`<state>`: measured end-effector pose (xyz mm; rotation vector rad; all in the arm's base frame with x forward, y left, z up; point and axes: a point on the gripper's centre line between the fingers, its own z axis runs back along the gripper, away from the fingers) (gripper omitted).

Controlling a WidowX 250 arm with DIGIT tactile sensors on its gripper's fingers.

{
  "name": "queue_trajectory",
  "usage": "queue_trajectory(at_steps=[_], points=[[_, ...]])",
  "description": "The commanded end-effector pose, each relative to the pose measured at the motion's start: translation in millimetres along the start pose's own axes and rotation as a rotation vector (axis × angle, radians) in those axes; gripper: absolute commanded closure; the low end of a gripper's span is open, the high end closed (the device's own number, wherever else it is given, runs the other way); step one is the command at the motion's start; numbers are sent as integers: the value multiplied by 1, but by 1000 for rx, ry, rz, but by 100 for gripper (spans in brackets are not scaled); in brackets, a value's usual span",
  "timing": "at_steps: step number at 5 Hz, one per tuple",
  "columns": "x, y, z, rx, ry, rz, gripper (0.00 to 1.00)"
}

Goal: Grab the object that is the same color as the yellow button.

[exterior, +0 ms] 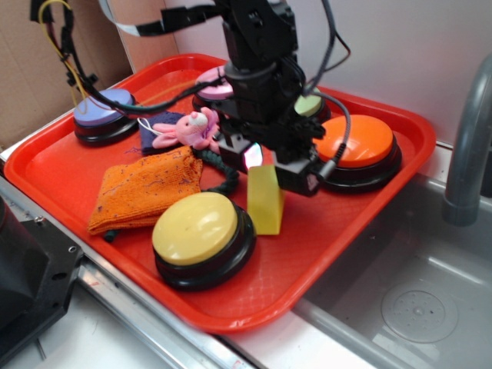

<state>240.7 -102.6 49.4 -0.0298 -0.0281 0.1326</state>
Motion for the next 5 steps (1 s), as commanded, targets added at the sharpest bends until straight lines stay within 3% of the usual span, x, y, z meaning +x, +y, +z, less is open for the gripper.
queue_trajectory(at_steps=[1, 2, 3, 4, 5], points=[[21, 29, 92, 76, -109, -49, 100], [22, 50, 120, 133, -137, -24, 100], [19, 80, 139, 144, -151, 25, 100], [11, 94, 150, 141, -222, 62, 100], [8, 94, 148, 160, -170, 87, 100]])
